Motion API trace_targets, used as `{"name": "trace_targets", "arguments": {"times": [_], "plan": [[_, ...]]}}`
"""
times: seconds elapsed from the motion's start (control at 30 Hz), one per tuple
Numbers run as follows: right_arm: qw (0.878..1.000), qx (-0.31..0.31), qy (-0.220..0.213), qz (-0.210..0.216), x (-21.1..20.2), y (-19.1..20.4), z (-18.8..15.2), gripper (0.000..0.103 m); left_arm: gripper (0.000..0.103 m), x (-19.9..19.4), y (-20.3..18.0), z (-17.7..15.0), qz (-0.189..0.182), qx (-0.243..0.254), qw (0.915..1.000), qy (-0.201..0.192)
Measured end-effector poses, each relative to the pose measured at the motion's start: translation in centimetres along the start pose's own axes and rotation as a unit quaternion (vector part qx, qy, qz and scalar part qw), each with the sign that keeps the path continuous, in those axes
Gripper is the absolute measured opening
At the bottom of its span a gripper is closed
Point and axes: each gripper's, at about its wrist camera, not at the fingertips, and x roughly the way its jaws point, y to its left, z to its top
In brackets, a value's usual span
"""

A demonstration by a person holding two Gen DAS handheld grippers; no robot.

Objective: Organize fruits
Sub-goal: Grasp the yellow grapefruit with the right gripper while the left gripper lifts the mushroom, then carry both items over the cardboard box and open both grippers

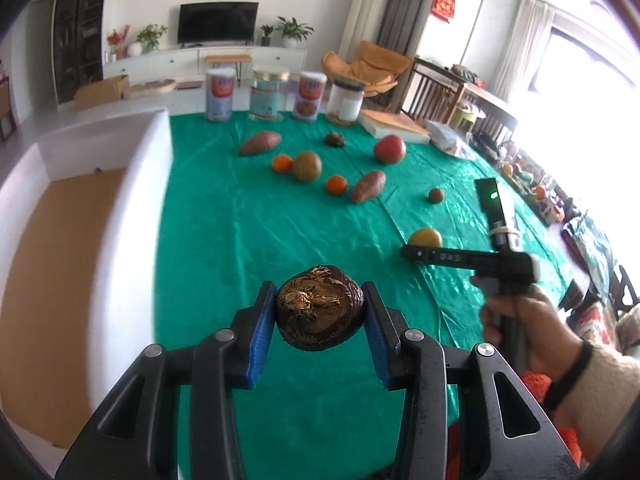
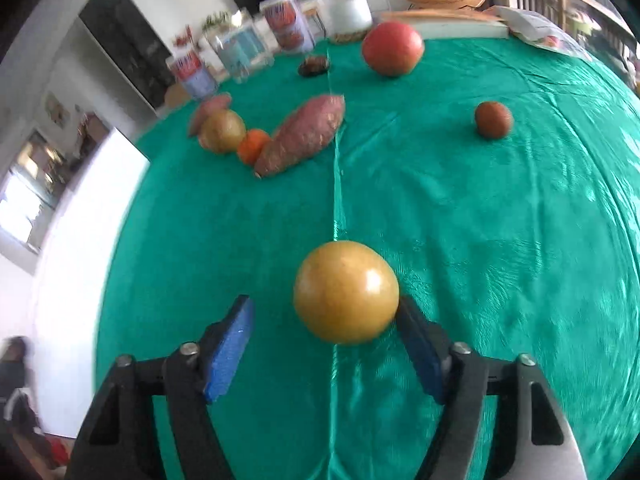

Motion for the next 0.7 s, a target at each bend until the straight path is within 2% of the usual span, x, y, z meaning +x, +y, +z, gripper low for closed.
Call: {"name": "trace_targets", "arguments": {"times": [0.03,0.13,0.23,0.3,0.37,0.43,0.53,0.63,0.7], "plan": [[1.0,-0.01,-0.007,-0.02,-0.1,0.3,0.3,0.051,0.043,-1.4,0.7,0.1,0.006,-0.003,1.0,-0.007],[1.0,0.009,-0.005,-0.017,-0.2,-0.1,0.6,0.05,0.043,-4.9,3.2,0.3,0.027,-0.015,0.9992,-0.025],[1.0,0.017,-0.003,-0.009,-1.4,0.4,0.0,0.05,0.043,-8.2,6.9,0.6,0.071,-0.033,0.996,-0.042],[0.999,-0.001,-0.007,0.032,-2.6,2.4,-0.9,0.05,0.043,-9.5,9.4,0.4,0.112,-0.044,0.9916,-0.048],[0.995,-0.023,0.002,0.099,-4.1,6.3,-1.5,0.05,0.043,-9.8,12.2,-0.2,0.161,-0.054,0.9846,-0.041],[0.984,-0.06,0.016,0.169,-5.2,11.5,-2.2,0.05,0.043,-9.0,14.9,-1.3,0.198,-0.071,0.9774,-0.023],[0.956,-0.145,0.03,0.252,-7.1,21.1,-3.9,0.05,0.043,-7.7,17.7,-3.1,0.219,-0.099,0.9708,0.006],[0.932,-0.215,0.049,0.289,-7.6,28.6,-5.8,0.05,0.044,-6.9,19.0,-4.4,0.23,-0.11,0.9667,0.024],[0.921,-0.263,0.061,0.28,-6.7,32.6,-6.9,0.05,0.044,-6.7,19.8,-4.9,0.233,-0.123,0.9641,0.031]]}}
